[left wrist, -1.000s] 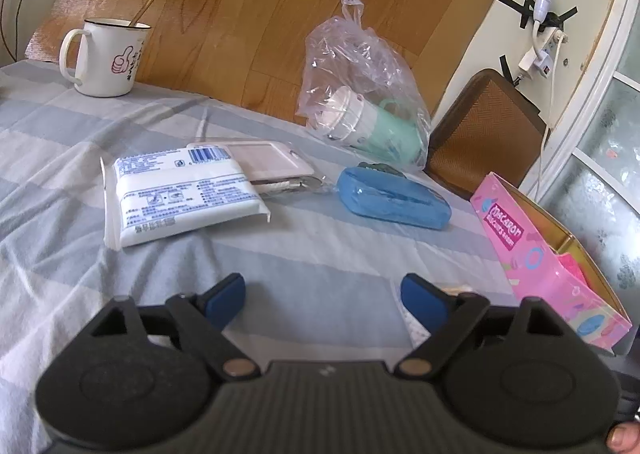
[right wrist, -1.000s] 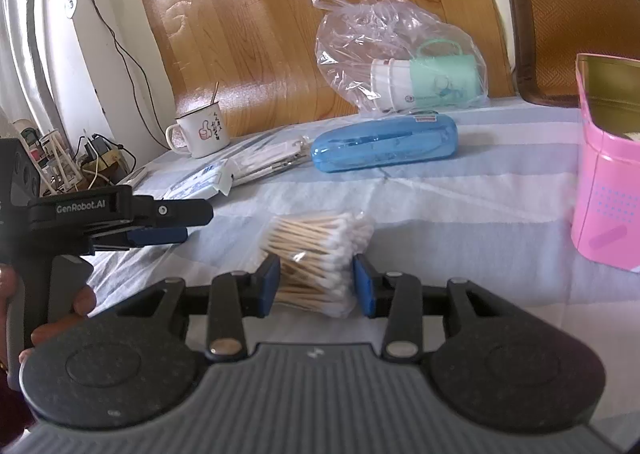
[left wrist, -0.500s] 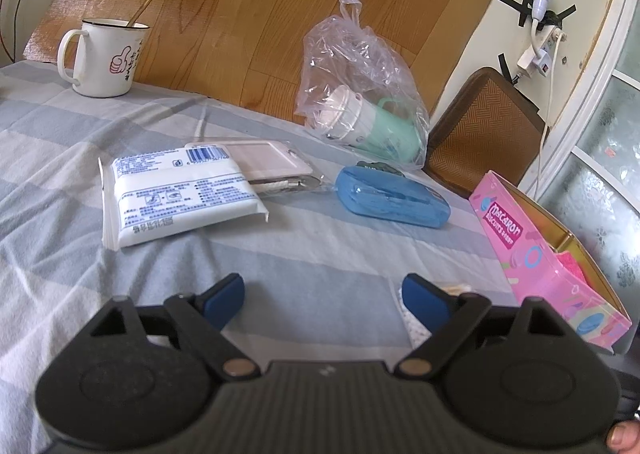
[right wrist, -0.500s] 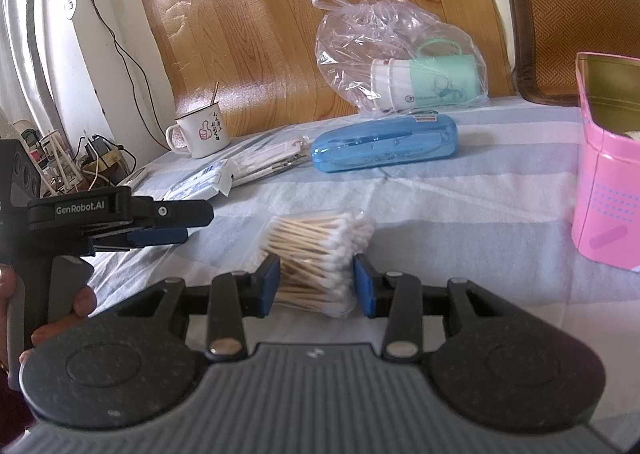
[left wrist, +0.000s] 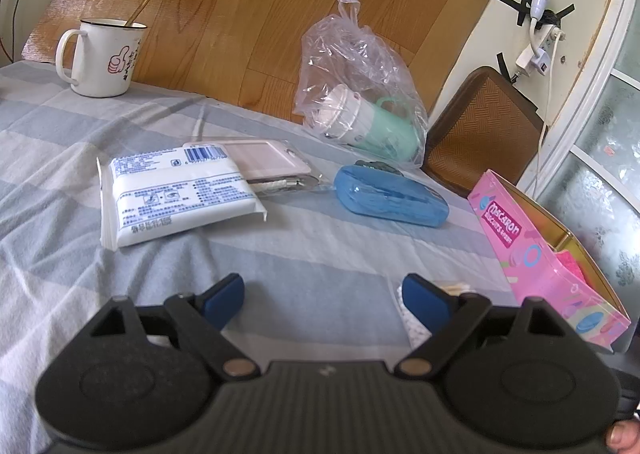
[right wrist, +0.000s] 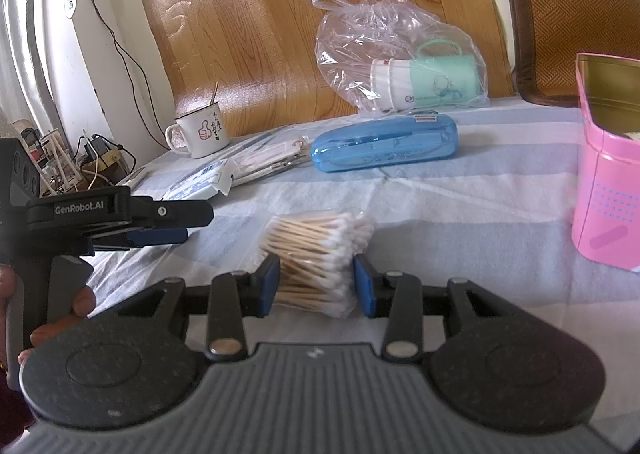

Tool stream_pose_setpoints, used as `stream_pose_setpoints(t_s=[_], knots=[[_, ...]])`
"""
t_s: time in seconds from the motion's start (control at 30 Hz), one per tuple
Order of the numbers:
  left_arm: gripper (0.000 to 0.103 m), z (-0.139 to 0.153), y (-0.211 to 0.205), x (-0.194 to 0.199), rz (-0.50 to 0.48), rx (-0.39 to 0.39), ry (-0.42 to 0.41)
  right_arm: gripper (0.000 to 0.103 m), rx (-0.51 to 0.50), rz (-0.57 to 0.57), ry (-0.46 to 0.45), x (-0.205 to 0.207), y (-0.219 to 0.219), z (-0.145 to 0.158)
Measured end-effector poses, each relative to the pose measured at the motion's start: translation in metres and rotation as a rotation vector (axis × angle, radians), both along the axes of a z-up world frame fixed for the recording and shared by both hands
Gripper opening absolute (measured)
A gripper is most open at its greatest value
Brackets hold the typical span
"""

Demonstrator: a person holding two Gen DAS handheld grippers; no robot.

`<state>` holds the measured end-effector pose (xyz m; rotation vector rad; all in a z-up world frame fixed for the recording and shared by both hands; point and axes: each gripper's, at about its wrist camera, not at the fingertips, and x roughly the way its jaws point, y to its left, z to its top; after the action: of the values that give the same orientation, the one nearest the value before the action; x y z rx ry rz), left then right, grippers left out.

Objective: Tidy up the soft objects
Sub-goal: 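Lift the cotton swab bundle with the right gripper toward the left gripper, then hold the cotton swabs with the right gripper while the left gripper grasps them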

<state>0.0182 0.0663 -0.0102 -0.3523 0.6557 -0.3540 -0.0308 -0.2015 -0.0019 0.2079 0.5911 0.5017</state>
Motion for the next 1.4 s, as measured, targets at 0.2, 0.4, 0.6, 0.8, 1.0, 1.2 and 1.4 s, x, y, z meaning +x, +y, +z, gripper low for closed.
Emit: stream_pose_setpoints(t_s=[0.2,0.4,0.6,0.8,1.0,1.2,1.4], knots=[[0.089,0.0,0.0,0.0,0.001,0.0,0.0,0.044,0.0,0.001,-0.001,0.0,0.0,0.0],[0.089,0.0,0.0,0.0,0.0,0.0,0.0,0.044,0.001,0.001,-0.001,0.0,0.0,0.0],[0.089,0.0,-0.003,-0.002,-0.006,0.001,0.0,0.044,0.0,0.002,-0.003,0.0,-0.001,0.0],[0.089,0.0,-0.005,-0.002,-0.018,-0.002,-0.001,0.042,-0.01,0.004,-0.012,-0.001,0.001,0.0],[0.091,0.003,-0.02,-0.006,-0.127,0.018,0.008,0.039,-0.035,-0.004,-0.022,-0.006,0.005,0.001],[0.093,0.003,-0.051,-0.023,-0.23,0.041,0.018,0.036,-0.023,-0.002,-0.012,-0.023,-0.001,0.0],[0.092,0.005,-0.061,-0.03,-0.289,0.021,0.044,0.036,-0.05,-0.021,-0.033,-0.046,-0.011,0.001]])
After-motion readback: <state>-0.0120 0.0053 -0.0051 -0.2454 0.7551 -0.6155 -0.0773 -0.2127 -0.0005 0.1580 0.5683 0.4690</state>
